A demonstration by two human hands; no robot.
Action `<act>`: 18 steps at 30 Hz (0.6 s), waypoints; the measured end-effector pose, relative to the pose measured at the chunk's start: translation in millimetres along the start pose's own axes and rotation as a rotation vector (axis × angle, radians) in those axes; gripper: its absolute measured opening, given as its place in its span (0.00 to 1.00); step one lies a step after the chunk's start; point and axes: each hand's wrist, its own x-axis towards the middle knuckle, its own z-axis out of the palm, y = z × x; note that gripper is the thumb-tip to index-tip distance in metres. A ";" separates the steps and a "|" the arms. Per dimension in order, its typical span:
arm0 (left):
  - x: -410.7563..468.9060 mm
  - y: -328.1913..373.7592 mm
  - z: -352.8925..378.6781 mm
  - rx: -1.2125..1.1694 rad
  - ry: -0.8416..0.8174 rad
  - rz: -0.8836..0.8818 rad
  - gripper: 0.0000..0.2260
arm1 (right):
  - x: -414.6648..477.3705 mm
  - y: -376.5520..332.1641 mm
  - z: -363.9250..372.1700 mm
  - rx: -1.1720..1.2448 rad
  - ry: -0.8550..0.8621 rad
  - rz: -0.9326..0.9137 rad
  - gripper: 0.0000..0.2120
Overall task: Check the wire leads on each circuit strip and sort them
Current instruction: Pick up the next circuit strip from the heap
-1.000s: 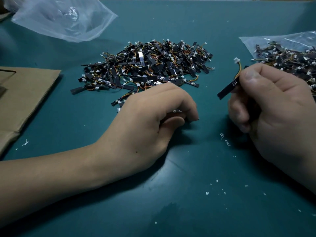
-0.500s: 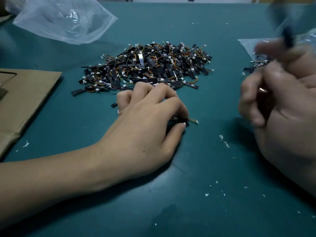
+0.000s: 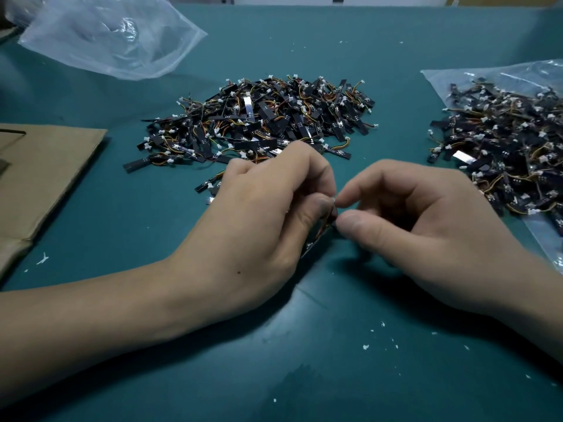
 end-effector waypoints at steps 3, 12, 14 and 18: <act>-0.8 2.1 -1.1 -0.038 -0.017 0.037 0.07 | 0.8 1.1 0.9 -0.022 0.004 0.006 0.08; 4.9 -4.5 -1.2 -0.084 0.047 0.117 0.05 | -1.0 -1.9 -0.2 -0.123 -0.080 -0.061 0.15; 4.7 -6.2 1.4 -0.090 0.045 0.148 0.04 | -0.8 -1.5 -0.2 -0.168 -0.085 -0.095 0.11; 4.9 -3.6 3.4 -0.195 0.017 0.149 0.04 | -0.3 -2.7 -0.7 -0.220 -0.107 -0.146 0.06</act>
